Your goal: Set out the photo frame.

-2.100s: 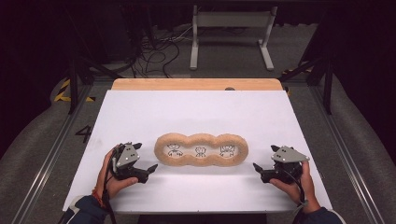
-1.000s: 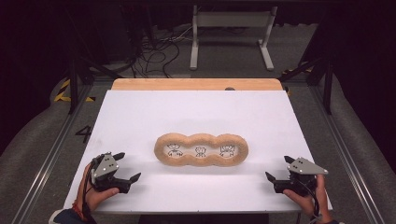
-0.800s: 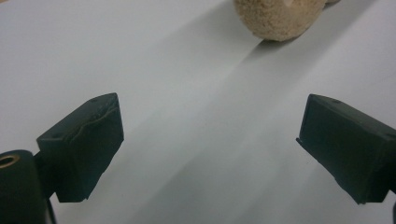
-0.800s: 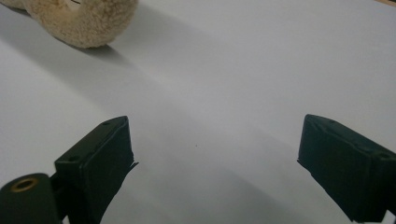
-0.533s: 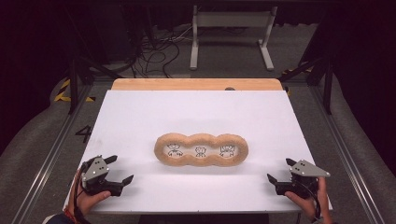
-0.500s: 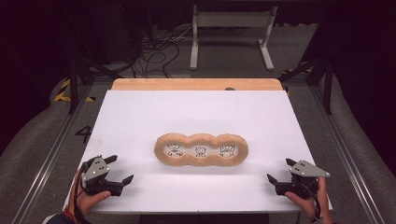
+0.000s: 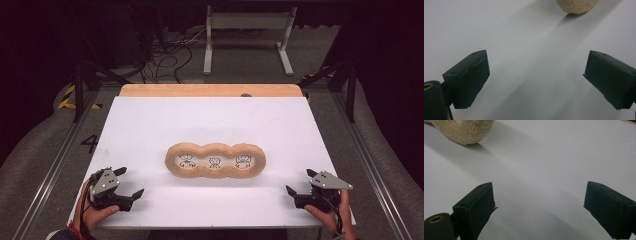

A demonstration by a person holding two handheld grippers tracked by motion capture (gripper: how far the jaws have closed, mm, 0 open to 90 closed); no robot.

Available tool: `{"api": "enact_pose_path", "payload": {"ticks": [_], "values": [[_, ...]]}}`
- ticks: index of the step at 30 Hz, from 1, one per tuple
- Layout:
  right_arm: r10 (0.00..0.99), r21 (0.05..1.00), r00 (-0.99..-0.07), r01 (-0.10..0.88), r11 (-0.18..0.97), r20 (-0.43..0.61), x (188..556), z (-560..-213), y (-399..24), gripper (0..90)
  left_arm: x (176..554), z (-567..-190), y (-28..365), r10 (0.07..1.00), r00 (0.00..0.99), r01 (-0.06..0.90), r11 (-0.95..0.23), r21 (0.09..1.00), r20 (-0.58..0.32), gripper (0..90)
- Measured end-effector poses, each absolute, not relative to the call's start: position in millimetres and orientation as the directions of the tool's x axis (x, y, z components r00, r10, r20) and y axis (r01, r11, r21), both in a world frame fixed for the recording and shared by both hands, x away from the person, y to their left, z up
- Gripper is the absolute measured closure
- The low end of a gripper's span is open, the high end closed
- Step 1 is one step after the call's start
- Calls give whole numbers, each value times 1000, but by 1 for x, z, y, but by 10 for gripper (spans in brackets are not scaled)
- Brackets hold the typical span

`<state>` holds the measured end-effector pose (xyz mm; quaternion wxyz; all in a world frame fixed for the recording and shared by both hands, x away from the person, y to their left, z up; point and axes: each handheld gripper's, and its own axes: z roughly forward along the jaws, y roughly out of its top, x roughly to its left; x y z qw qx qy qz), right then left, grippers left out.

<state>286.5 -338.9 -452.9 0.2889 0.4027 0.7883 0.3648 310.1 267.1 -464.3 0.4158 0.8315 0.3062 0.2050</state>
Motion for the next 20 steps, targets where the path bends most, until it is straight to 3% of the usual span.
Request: {"api": "enact_pose_path", "payload": {"ticks": [20], "values": [[871, 813, -477, 457, 362, -119, 291, -454, -344, 102, 310, -459, 271, 700, 710, 325, -425, 845, 78, 71]]}}
